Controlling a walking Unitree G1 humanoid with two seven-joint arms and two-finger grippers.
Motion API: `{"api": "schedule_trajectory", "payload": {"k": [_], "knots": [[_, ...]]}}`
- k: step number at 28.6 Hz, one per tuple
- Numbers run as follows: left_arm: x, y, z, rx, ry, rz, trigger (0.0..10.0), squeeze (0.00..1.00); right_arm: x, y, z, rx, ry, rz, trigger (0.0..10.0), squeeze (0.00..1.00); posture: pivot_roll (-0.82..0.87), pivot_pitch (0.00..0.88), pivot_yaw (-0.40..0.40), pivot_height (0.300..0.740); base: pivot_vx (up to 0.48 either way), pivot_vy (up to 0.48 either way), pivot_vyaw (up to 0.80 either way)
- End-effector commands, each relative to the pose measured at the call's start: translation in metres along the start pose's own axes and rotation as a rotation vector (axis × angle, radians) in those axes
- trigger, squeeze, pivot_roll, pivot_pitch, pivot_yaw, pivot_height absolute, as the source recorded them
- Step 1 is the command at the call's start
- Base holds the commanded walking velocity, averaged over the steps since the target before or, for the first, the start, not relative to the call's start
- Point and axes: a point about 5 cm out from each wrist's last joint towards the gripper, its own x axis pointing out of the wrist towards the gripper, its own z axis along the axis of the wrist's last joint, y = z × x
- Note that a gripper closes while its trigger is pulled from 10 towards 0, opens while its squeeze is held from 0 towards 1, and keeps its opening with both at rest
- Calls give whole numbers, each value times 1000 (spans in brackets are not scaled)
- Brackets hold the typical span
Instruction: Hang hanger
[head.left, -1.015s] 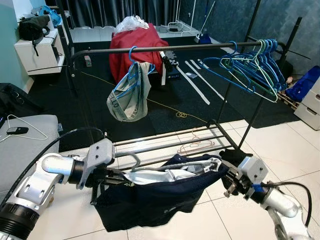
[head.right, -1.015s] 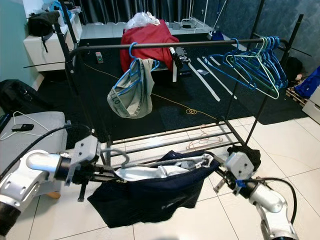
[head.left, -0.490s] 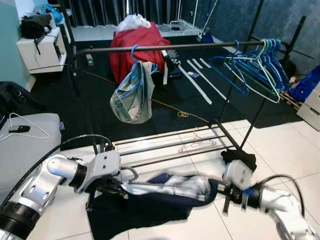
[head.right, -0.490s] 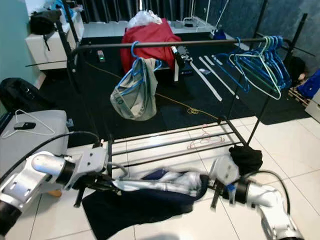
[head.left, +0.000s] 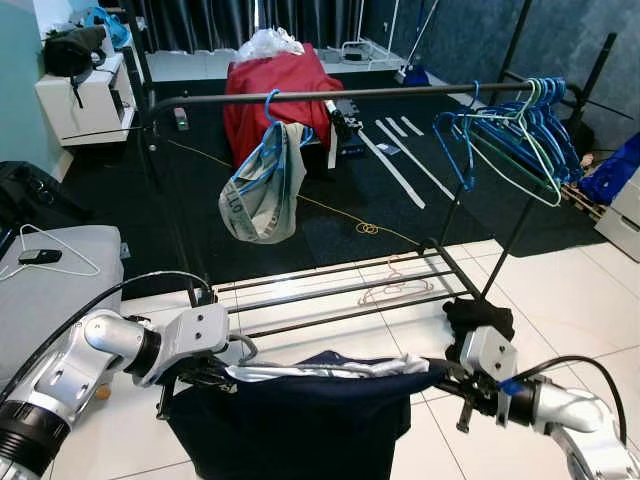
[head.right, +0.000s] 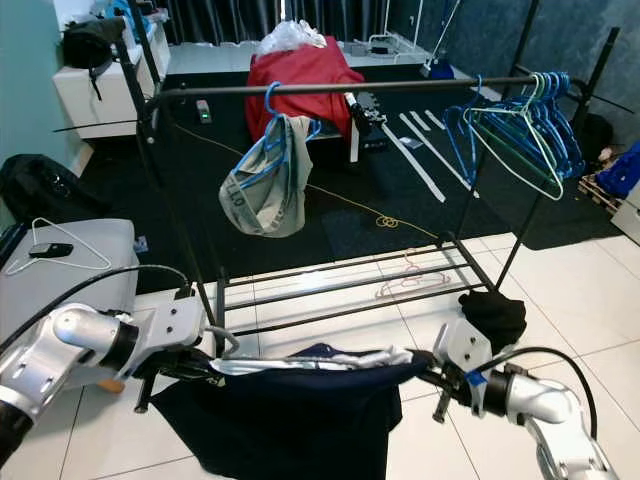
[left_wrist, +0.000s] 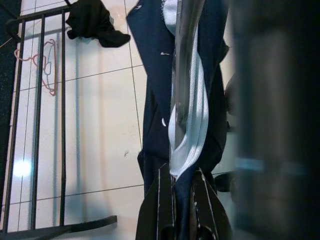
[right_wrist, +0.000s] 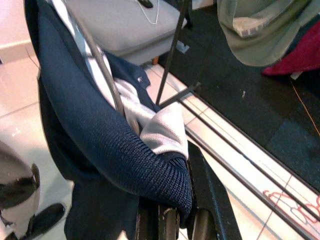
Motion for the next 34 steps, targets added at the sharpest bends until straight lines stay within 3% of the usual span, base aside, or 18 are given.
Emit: {"api": "schedule_trajectory", "payload": {"k": [1, 4, 8, 11, 14, 15, 16, 17, 19, 22, 24, 26, 29, 31, 34], "knots": [[0, -4, -9, -2, 83, -37, 0, 0, 2, -4, 13, -6, -58, -10, 0, 0, -108, 83, -9, 740, 0, 0, 0], [5, -6, -7, 31, 86, -61, 0, 0, 14, -7, 31, -36, -117, 13, 0, 0, -108, 83, -9, 740, 0, 0, 0], [8, -6, -2, 42, 69, -67, 0, 0, 20, -6, 36, -52, -131, 34, 0, 0, -107, 83, -9, 740, 0, 0, 0], [20, -5, 20, 56, -56, -69, 0, 0, 40, 4, 41, -88, -143, 125, 0, 0, -108, 79, -9, 740, 0, 0, 0], [20, -5, 20, 56, -56, -69, 0, 0, 40, 4, 41, -88, -143, 125, 0, 0, -108, 79, -9, 740, 0, 0, 0], [24, -4, 31, 42, -130, -57, 0, 0, 47, 10, 39, -96, -135, 162, 0, 0, -106, 76, -11, 740, 0, 0, 0], [24, -4, 31, 42, -130, -57, 0, 0, 47, 10, 39, -96, -135, 162, 0, 0, -106, 76, -11, 740, 0, 0, 0], [27, -1, 43, 23, -216, -29, 0, 0, 55, 20, 36, -98, -119, 213, 0, 0, -104, 73, -14, 740, 0, 0, 0], [27, -1, 43, 23, -216, -29, 0, 0, 55, 20, 36, -98, -119, 213, 0, 0, -104, 73, -14, 740, 0, 0, 0], [28, 3, 60, -9, -341, 21, 0, 0, 65, 36, 30, -81, -96, 276, 0, 0, -101, 69, -17, 740, 0, 0, 0], [28, 3, 60, -9, -341, 21, 0, 0, 65, 36, 30, -81, -96, 276, 0, 0, -101, 69, -17, 740, 0, 0, 0], [25, 5, 75, -51, -477, 52, 0, 0, 69, 44, 27, -61, -83, 291, 0, 0, -101, 67, -18, 740, 0, 0, 0], [25, 5, 75, -51, -477, 52, 0, 0, 69, 44, 27, -61, -83, 291, 0, 0, -101, 67, -18, 740, 0, 0, 0], [22, 6, 83, -63, -543, 64, 0, 0, 71, 43, 28, -51, -93, 255, 0, 0, -101, 68, -17, 740, 0, 0, 0], [23, 7, 76, -51, -483, 81, 0, 0, 70, 38, 30, -52, -107, 209, 0, 0, -103, 73, -15, 740, 0, 0, 0]]}}
